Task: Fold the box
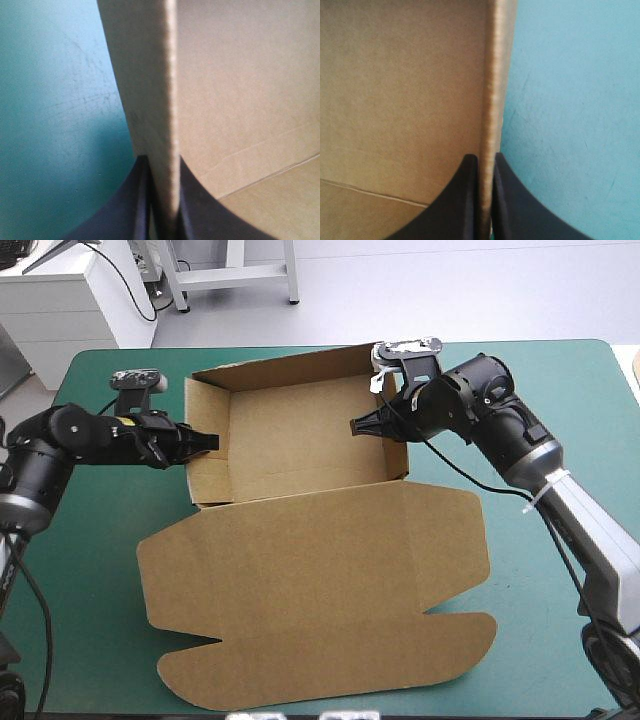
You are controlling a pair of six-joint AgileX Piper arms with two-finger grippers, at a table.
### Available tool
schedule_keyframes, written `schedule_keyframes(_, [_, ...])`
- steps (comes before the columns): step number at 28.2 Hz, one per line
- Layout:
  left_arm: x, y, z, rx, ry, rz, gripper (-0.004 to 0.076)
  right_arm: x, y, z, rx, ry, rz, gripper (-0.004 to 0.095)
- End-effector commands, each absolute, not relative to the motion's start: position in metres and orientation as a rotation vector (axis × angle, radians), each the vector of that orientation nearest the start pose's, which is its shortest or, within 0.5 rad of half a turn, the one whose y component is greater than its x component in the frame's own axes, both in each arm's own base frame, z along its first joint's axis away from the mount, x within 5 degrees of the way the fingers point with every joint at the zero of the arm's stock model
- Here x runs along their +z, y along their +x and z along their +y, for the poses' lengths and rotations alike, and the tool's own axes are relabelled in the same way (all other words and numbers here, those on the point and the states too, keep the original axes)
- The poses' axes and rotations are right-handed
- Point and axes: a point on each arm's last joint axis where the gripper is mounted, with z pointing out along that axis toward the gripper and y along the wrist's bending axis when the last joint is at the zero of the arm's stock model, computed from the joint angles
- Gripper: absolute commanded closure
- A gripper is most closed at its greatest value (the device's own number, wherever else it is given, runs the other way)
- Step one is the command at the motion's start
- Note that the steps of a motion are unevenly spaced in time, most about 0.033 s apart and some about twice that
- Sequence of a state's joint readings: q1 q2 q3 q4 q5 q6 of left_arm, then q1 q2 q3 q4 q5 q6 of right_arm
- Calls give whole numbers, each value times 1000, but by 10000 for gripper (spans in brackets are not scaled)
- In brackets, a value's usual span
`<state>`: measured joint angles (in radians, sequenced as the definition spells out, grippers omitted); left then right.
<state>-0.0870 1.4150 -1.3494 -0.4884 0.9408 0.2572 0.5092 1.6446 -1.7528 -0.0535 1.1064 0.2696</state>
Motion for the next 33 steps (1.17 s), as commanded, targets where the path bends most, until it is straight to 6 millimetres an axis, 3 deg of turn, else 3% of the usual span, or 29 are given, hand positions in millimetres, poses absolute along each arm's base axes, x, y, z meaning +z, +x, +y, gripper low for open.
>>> schedule_keyframes(1, [400,305,-77,-434,303,2291,731,402,312,152,155,-343,2562,928])
schedule_keyframes(6, [381,323,-116,-293,379,2406,731,377,325,164,193,-356,2648,928])
schedule_keyframes(11, [345,340,-143,-340,336,2530,731,349,341,174,186,-370,2728,927])
schedule_keyframes(18, [300,355,-154,-382,328,2717,731,315,362,171,235,-309,2831,927])
schedule_keyframes(24, [289,358,-155,-368,338,2769,724,310,368,166,142,-389,2817,889])
schedule_keyframes(26, [286,357,-154,-355,349,2790,692,310,369,162,91,-349,2815,795])
schedule_keyframes(29, [288,358,-154,-354,350,2787,582,313,371,160,53,-316,2800,582])
schedule_keyframes(30, [292,359,-155,-358,350,2772,477,318,372,159,47,-316,2782,456])
schedule_keyframes(31, [294,360,-155,-362,349,2765,432,320,372,160,50,-314,2775,420])
schedule_keyframes(32, [299,361,-156,-366,350,2749,330,327,374,158,29,-318,2746,405])
schedule_keyframes(33, [302,361,-156,-368,351,2742,297,331,375,157,12,-332,2727,405])
